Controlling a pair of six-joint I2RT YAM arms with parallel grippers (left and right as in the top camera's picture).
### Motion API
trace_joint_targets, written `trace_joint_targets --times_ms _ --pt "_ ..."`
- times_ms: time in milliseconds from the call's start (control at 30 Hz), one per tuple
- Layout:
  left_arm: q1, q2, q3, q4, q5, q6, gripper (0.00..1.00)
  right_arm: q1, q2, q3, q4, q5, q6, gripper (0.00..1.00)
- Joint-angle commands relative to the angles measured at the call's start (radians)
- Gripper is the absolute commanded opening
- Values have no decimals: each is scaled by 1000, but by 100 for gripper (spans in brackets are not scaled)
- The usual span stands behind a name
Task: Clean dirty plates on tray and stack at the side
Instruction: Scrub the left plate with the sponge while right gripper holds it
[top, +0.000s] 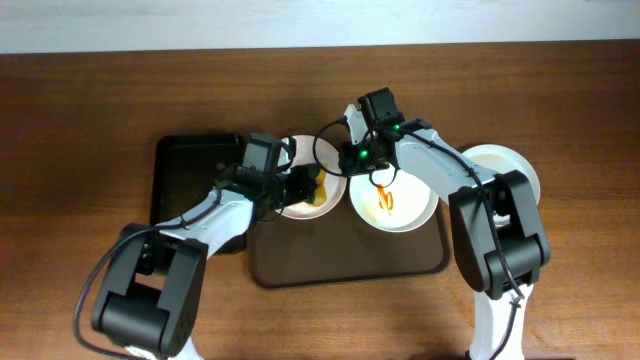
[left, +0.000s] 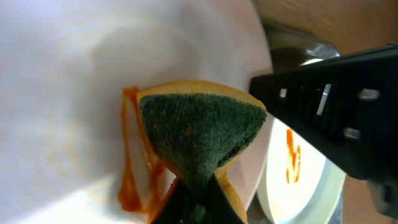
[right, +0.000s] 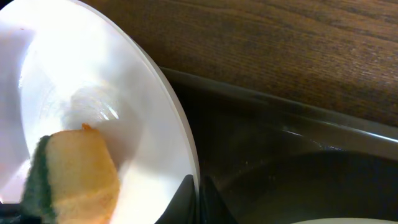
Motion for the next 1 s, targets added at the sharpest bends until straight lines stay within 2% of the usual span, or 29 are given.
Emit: trace_joint_targets --times_ms 0,33,133,367,433,500,567,633,767,867,967 --pt "-1 88 18 12 -55 -6 0 5 13 13 -3 6 11 4" --pt "-1 97 18 14 -95 -2 0 5 13 13 -3 6 11 4" --pt "0 93 18 12 -225 132 0 5 13 13 -3 6 11 4" --pt "71 -32 21 -47 -333 153 0 5 13 13 -23 7 11 4" --pt "75 -45 21 -102 -320 153 0 5 13 13 -26 10 11 4" --pt "75 -86 21 -156 -195 197 0 5 13 13 -26 10 11 4" --pt "75 -154 21 -179 -151 220 0 5 13 13 -29 10 11 4" --pt "76 -239 21 -185 -165 233 0 5 13 13 -33 10 11 4" --pt "98 -362 21 -256 -351 239 0 5 11 15 -44 5 11 4" --pt "143 -366 19 -365 -346 238 0 5 -38 26 -66 11 6 4" --pt "143 -364 18 -369 -223 243 0 5 -84 28 -74 43 8 4"
